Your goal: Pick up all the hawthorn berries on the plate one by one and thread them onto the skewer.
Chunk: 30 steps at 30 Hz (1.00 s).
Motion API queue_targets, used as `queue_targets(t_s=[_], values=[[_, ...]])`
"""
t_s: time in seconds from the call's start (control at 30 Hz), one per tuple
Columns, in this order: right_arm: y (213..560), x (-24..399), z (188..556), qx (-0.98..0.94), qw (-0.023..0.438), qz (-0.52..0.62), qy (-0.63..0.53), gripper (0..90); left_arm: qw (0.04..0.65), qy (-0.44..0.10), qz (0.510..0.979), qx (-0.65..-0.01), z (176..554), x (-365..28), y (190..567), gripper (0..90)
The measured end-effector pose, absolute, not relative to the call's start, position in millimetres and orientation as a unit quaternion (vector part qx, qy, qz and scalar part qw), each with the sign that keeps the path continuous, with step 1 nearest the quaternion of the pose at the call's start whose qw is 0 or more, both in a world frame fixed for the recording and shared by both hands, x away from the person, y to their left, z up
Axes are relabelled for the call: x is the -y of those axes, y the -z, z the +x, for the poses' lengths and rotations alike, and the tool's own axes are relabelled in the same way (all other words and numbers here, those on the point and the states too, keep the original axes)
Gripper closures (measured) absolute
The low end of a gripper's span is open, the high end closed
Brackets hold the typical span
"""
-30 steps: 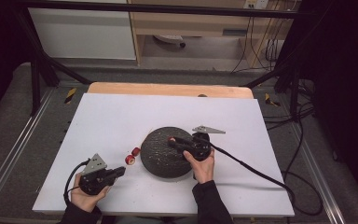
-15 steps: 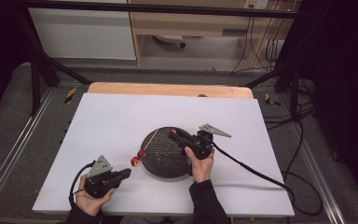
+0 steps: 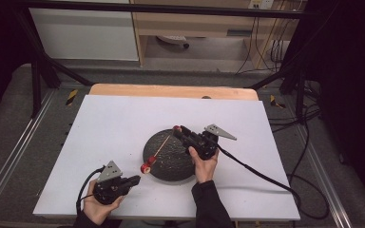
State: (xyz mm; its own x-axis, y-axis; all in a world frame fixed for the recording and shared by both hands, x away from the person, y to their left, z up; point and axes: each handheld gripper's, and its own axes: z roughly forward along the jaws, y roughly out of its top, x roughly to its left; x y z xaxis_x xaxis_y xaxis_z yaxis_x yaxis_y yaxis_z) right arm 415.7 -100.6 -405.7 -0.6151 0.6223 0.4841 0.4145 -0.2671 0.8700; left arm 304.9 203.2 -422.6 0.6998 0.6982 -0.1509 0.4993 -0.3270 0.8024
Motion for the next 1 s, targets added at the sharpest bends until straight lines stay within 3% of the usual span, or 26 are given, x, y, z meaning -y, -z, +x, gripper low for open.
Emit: queue_targets(t_s=[1.0], values=[[412.2, 95.5, 412.8, -0.602, 0.071, 0.429, -0.67, 60.8, 0.456, -0.102, 0.796, -0.386, 304.8, -189.1, 426.5, 88.2]])
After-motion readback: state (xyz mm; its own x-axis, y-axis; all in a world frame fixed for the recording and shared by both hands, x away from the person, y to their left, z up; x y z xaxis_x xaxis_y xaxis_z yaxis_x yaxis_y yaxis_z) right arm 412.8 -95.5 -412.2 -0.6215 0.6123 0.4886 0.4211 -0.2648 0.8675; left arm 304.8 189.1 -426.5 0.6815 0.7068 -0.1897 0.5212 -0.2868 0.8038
